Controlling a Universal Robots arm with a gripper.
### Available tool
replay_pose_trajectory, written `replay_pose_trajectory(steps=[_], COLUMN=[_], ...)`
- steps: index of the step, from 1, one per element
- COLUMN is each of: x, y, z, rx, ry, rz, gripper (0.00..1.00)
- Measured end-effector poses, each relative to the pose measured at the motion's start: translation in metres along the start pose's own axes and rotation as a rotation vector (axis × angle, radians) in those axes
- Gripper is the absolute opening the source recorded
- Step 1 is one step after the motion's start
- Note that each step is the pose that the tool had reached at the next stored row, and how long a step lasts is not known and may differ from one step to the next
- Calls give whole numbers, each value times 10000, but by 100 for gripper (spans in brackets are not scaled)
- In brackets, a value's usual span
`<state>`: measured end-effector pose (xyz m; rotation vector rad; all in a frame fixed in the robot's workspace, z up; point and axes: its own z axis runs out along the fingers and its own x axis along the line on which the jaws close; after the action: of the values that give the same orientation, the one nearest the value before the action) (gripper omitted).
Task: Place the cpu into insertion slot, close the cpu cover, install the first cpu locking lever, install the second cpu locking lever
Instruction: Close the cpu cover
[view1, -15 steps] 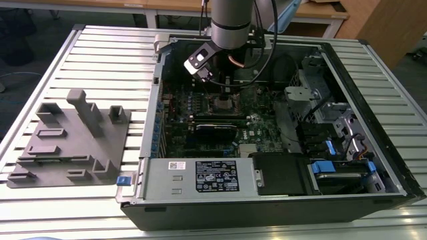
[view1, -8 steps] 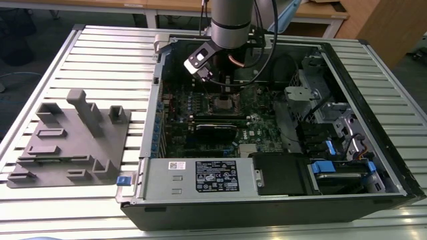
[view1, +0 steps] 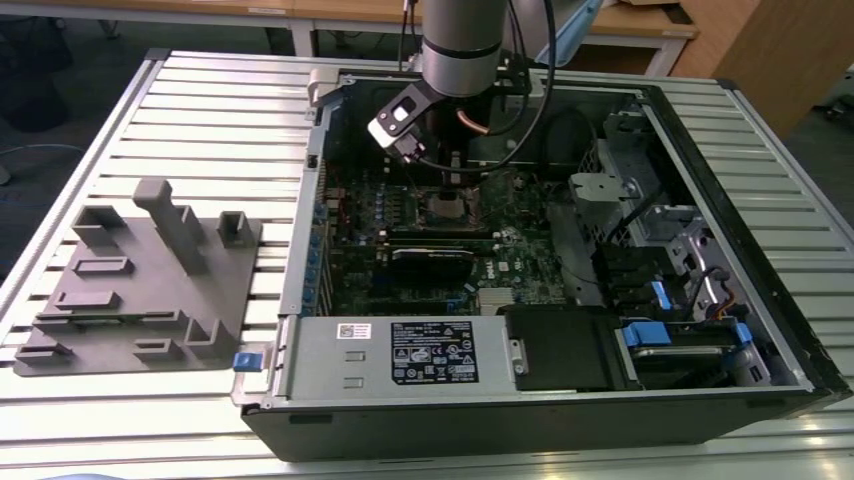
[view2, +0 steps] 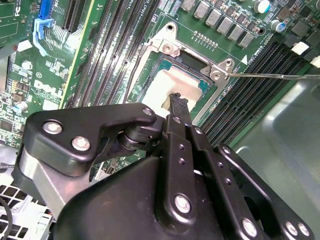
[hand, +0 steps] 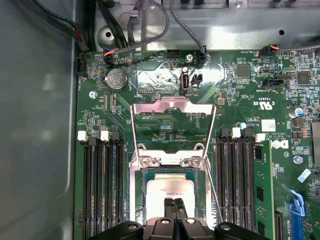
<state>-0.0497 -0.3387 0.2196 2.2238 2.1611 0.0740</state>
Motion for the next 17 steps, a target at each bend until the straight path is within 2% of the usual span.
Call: replay_pose_trajectory(steps=[3,6,13,17], x=[-1,0,0,1], y=[0,4,5,8], z=[-13,-69,-81,-128], rx=[2,1,1,1], ry=[-4,-2,-3,8], rz=[0,0,0,0], gripper=[11,11,11,11])
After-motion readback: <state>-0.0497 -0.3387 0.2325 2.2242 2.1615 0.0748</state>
